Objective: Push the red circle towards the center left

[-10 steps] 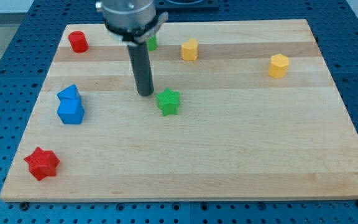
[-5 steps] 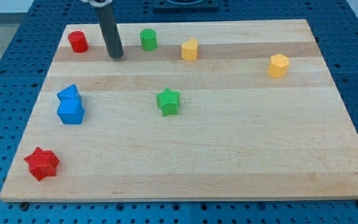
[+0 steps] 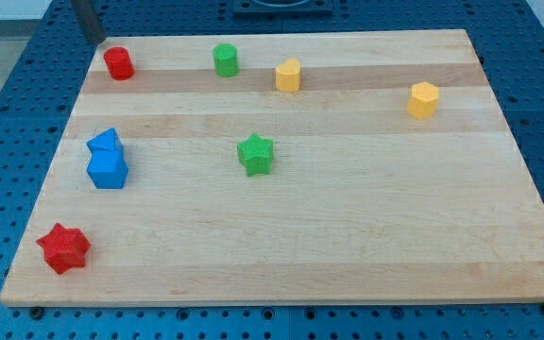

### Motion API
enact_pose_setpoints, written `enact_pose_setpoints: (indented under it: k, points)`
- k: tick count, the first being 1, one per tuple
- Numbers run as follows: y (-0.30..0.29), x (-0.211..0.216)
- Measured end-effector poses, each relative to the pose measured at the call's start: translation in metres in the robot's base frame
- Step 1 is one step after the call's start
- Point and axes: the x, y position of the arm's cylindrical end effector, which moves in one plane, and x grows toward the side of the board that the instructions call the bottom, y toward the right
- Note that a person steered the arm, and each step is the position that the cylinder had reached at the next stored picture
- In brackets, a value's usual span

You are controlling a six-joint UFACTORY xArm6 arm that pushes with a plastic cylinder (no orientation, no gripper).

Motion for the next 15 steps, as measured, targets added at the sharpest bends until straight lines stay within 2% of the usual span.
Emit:
enact_pose_setpoints:
  k: [1,3,5,6,9,13,15]
  points:
    - [0.017,0.002]
    - [0.052,0.059]
    - [0.054,0.067]
    - [0.047,0.055]
    - [0.041,0.076]
    - [0.104,0.23]
    - [0.104,0.211]
